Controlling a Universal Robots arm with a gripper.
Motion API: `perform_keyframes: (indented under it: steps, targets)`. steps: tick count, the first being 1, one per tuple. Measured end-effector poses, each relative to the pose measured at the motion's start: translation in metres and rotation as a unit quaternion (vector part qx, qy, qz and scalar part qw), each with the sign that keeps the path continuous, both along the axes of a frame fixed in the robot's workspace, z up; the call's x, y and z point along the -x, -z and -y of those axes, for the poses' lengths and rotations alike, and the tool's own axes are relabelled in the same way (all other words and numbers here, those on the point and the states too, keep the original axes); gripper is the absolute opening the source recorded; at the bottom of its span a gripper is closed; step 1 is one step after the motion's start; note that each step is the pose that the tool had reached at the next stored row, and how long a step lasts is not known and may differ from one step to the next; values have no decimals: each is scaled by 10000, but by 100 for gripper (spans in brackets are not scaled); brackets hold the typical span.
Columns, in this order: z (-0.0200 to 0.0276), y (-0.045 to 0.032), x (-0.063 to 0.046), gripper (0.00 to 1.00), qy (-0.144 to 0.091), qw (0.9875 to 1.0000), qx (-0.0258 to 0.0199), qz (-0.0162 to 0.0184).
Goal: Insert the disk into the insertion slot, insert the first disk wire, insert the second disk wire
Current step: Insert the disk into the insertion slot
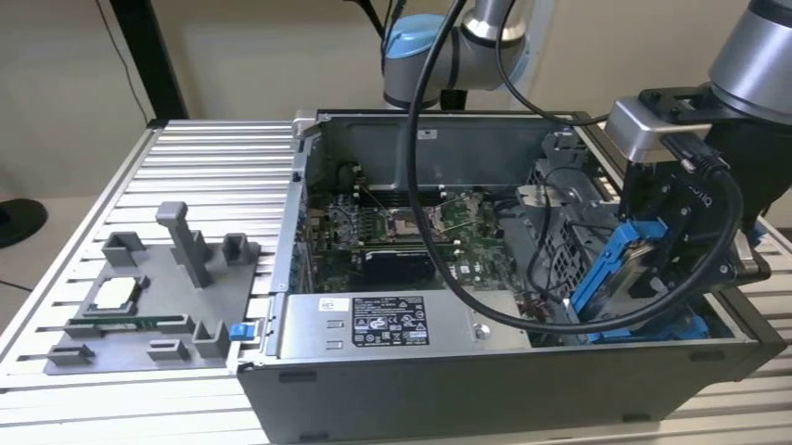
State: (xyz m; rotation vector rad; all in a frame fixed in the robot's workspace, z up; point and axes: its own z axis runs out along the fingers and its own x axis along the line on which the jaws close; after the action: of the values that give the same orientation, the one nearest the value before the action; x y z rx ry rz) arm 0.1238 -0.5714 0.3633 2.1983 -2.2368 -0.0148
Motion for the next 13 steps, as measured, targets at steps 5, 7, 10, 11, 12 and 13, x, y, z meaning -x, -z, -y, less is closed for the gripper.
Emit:
perform_keyframes:
  steps: [5,7,10,11,12,13]
  targets:
    - [0,1,0,100,-1,10000,0,0]
    - [0,2,0,100,0,10000,0,0]
    - [0,3,0,100,0,10000,0,0]
    - [0,3,0,100,0,10000,0,0]
    - [0,3,0,100,0,10000,0,0]
    - [0,3,0,100,0,10000,0,0]
